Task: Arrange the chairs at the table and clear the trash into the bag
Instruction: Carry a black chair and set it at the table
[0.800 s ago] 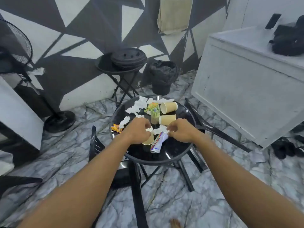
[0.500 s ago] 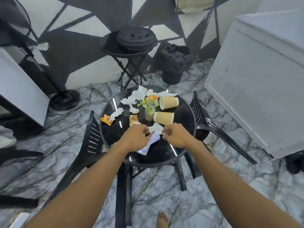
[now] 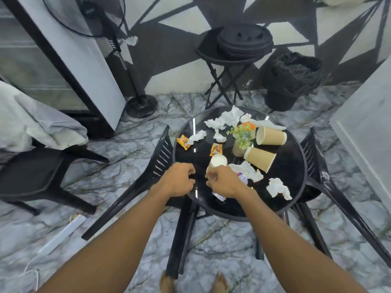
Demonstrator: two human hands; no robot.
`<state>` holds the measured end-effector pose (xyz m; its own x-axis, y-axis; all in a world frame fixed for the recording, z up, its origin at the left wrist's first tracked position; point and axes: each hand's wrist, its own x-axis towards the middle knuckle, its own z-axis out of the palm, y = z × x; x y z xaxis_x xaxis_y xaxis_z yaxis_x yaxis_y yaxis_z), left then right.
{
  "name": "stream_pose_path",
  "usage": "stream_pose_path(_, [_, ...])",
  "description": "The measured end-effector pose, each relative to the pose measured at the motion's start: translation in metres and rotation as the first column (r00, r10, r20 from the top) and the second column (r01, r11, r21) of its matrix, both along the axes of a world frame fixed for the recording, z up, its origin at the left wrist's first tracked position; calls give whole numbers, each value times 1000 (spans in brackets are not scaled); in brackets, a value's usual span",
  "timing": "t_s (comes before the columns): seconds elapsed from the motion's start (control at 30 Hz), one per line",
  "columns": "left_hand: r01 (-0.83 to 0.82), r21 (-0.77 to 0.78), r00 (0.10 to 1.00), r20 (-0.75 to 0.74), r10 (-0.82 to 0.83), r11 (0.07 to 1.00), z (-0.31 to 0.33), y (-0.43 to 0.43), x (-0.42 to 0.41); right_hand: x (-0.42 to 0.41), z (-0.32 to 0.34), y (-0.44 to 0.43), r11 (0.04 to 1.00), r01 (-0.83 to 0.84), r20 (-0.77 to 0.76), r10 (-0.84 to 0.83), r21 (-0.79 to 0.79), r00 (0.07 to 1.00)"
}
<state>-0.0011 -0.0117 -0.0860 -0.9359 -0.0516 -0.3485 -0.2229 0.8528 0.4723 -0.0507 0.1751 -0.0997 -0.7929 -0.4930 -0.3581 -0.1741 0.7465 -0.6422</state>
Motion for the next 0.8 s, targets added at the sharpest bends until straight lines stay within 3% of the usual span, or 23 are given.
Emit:
stream_pose_path(0.33, [-11,0,999,40,11,1000,-28,-113,-37,-32,-14,-123,999,-16,37,15,43,999])
stream_pose_path(0.6, [36,19,990,137,-38,999,-99,-224,-96,-70,-78,-241,993,106,133,-112,50,985])
stream_pose_path(0.8, [-28,36,982,185,21,999,-148,-271,-122,-85,-125,-283,990,110,189,-125,85,974])
